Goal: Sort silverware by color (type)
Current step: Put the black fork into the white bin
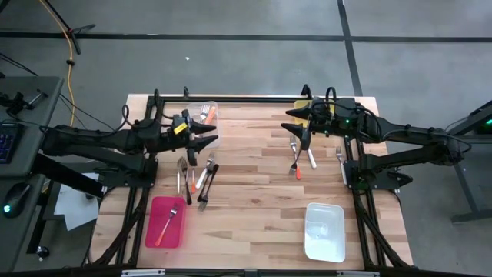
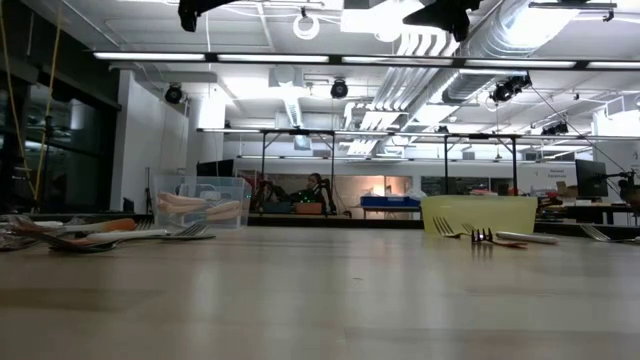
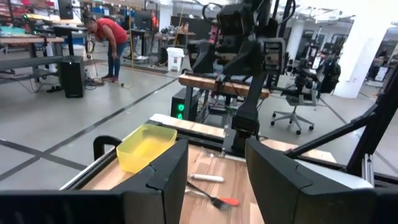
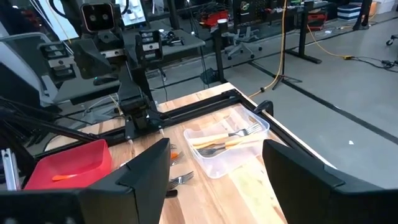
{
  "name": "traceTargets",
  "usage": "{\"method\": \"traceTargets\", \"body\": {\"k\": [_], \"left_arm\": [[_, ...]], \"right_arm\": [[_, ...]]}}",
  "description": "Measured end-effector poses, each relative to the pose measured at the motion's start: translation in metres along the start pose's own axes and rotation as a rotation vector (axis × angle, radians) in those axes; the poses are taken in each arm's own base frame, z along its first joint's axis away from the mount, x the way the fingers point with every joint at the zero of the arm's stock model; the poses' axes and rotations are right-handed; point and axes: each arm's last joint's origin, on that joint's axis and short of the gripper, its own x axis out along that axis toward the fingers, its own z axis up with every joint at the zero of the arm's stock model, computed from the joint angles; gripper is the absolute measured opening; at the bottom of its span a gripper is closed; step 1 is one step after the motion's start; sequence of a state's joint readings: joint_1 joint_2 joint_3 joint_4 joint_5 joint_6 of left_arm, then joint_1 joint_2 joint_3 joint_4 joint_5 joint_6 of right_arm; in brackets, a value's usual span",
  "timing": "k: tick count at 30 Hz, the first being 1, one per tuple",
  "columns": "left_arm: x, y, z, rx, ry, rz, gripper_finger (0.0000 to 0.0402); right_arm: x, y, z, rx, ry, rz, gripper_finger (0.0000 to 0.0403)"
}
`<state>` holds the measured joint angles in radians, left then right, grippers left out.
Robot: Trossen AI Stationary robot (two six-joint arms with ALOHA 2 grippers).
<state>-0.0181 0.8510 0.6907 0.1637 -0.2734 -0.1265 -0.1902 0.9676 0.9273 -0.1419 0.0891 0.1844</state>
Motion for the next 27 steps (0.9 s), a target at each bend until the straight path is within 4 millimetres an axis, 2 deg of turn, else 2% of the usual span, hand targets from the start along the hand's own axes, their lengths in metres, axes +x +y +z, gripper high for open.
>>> {"method": "traceTargets", "body": {"k": [5, 10, 14, 16, 21, 24, 27], "left_arm": [[0.000, 0.001, 0.000, 0.000, -0.002, 0.028, 0.0152], [0.001, 0.001, 0.000, 0.001, 0.000, 0.030, 0.0152], [0.001, 0.001, 0.000, 0.001, 0.000, 0.030, 0.0152], [0.001, 0.001, 0.000, 0.001, 0.001, 0.030, 0.0152], [0.001, 0.001, -0.001, 0.003, 0.007, 0.031, 0.0152], [0.001, 0.001, -0.001, 0.003, 0.007, 0.031, 0.0152], [0.001, 0.001, -0.001, 0.003, 0.007, 0.031, 0.0152]], "right_arm": [[0.000, -0.002, -0.006, 0.070, 0.057, -0.041, 0.0240], [0.006, -0.008, -0.025, 0.248, 0.202, -0.203, 0.0240], [0.020, -0.019, -0.054, 0.517, 0.392, -0.394, 0.0240], [0.028, -0.025, -0.071, 0.581, 0.505, -0.508, 0.0240], [0.044, -0.042, -0.114, 0.580, 0.815, -0.769, 0.0240], [0.054, -0.050, -0.132, 0.602, 0.896, -0.880, 0.0240], [0.065, -0.054, -0.145, 0.599, 0.936, -0.911, 0.0240]]}}
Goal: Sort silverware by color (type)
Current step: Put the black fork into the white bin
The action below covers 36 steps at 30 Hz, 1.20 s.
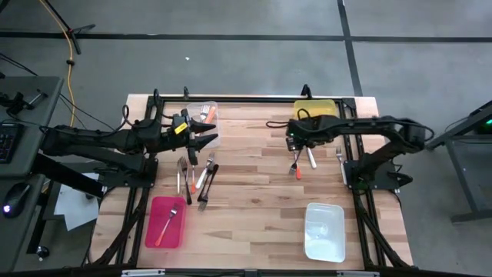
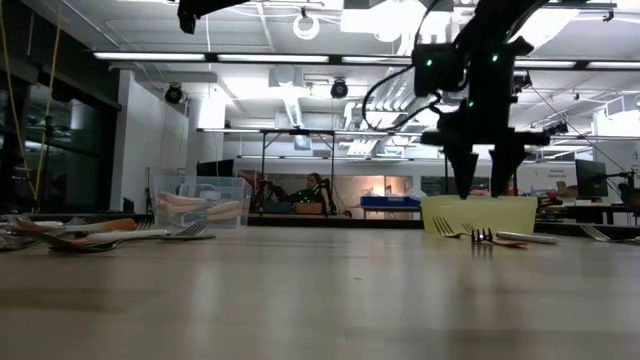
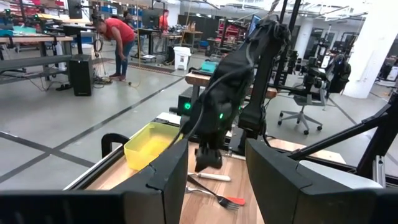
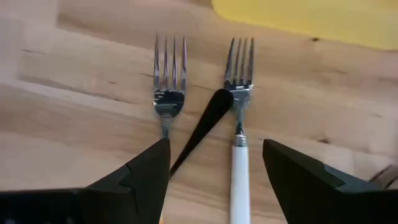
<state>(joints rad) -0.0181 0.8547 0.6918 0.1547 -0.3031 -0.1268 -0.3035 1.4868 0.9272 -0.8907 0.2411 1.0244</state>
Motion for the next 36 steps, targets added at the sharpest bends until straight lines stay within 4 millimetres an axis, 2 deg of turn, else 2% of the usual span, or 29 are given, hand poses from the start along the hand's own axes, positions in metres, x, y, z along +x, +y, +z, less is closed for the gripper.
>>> {"method": "traceTargets", "body": {"k": [5, 10, 19, 26, 30, 36], "left_arm": [[0.000, 0.000, 0.000, 0.000, 0.000, 0.000, 0.0152], [0.000, 0.000, 0.000, 0.000, 0.000, 0.000, 0.0152], [0.000, 0.000, 0.000, 0.000, 0.001, 0.000, 0.0152], [0.000, 0.001, 0.000, 0.000, -0.002, 0.025, 0.0152], [0.000, 0.001, 0.000, 0.000, -0.002, 0.027, 0.0152], [0.000, 0.001, 0.000, 0.000, -0.002, 0.027, 0.0152]], "right_arm": [[0.020, 0.011, -0.003, -0.004, 0.065, -0.017, 0.0240], [0.033, 0.007, -0.011, 0.049, 0.106, -0.040, 0.0240], [0.044, 0.009, -0.016, 0.169, 0.088, 0.059, 0.0240], [0.045, 0.010, -0.016, 0.185, 0.082, 0.054, 0.0237], [0.045, 0.010, -0.016, 0.190, 0.074, 0.050, 0.0210], [0.046, 0.009, -0.016, 0.189, 0.064, 0.040, 0.0137]]}}
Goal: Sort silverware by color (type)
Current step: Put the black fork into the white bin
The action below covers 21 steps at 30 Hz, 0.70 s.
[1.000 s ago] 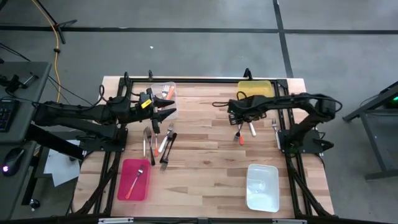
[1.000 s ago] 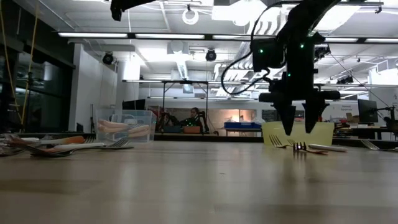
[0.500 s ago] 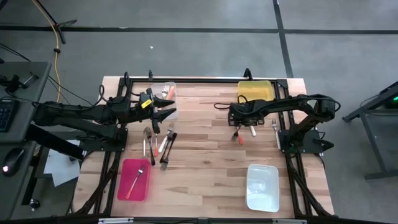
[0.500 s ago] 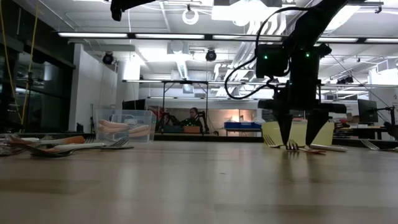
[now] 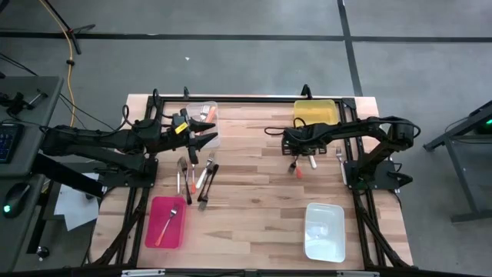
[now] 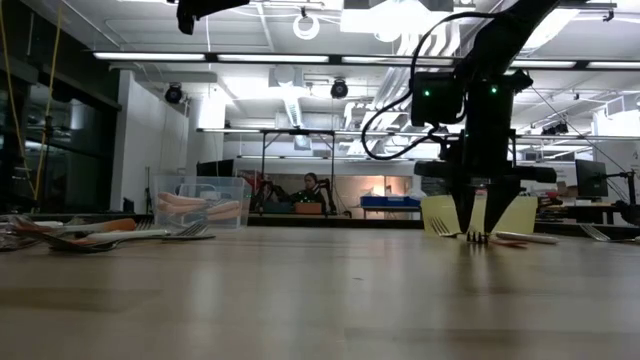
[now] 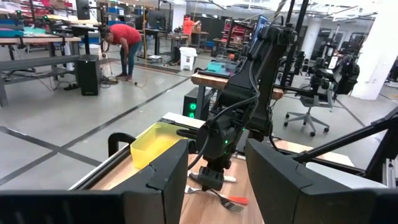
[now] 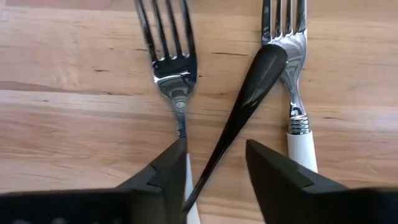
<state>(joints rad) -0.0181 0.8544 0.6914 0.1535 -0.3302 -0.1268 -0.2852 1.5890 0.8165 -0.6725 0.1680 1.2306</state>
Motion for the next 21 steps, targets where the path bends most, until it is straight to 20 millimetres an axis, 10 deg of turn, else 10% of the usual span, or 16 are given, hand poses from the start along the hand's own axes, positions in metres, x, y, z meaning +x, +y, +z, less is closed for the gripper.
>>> {"method": "traceTargets", "body": {"k": [9, 21], "left_arm": [[0.000, 0.000, 0.000, 0.000, 0.000, 0.000, 0.0152], [0.000, 0.000, 0.000, -0.001, -0.001, 0.000, 0.0152]], "right_arm": [[0.000, 0.000, 0.001, 0.000, -0.016, -0.002, 0.0060], [-0.012, -0.001, 0.003, -0.042, -0.054, 0.042, 0.0096]]}}
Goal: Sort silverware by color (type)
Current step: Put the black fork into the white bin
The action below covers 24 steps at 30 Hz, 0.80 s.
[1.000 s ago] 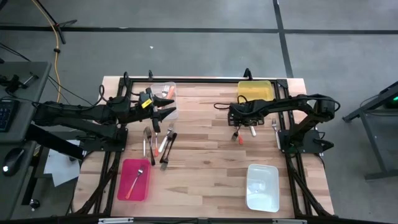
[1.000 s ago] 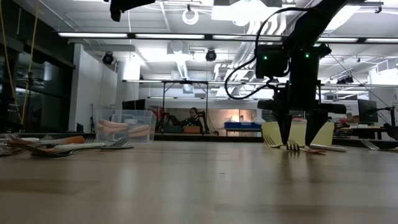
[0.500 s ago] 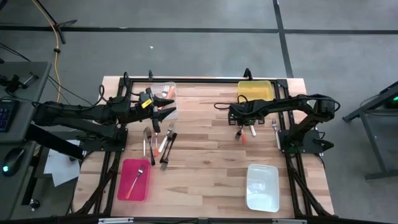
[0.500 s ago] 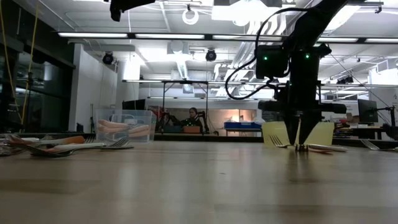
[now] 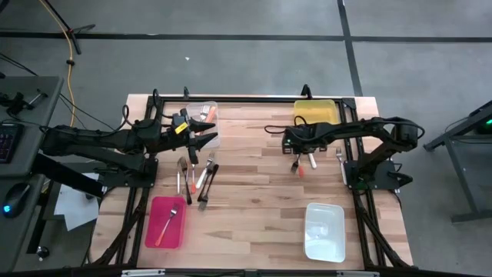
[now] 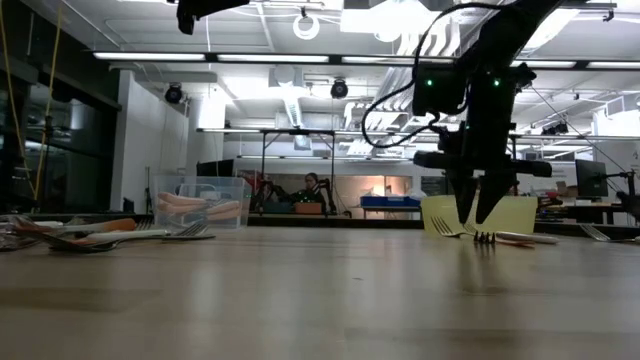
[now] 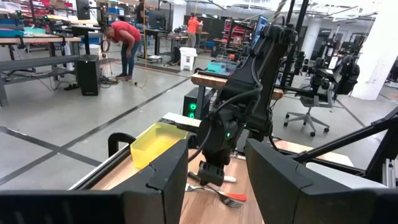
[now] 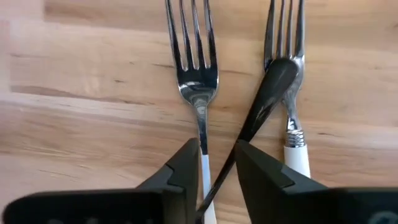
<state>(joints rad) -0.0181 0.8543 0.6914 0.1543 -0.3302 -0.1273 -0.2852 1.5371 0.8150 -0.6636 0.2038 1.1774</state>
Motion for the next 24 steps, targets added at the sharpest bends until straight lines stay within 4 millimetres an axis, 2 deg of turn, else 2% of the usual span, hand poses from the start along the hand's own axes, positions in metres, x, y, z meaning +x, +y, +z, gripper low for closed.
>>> {"method": "traceTargets", "body": {"k": [5, 9, 16, 24], "left_arm": [[0.000, 0.000, 0.000, 0.000, 0.000, 0.000, 0.0152], [0.000, 0.000, 0.000, 0.000, 0.000, 0.000, 0.0152], [0.000, 0.000, 0.000, 0.000, -0.001, 0.014, 0.0152], [0.000, 0.000, 0.000, 0.000, -0.002, 0.014, 0.0152]], "right_arm": [[-0.006, -0.006, -0.001, 0.000, -0.005, -0.032, 0.0131], [-0.002, -0.009, -0.003, 0.032, -0.002, -0.060, 0.0139], [0.017, -0.018, -0.012, 0.126, 0.026, 0.009, 0.0132], [0.019, -0.020, -0.013, 0.150, 0.014, 0.007, 0.0108]]}}
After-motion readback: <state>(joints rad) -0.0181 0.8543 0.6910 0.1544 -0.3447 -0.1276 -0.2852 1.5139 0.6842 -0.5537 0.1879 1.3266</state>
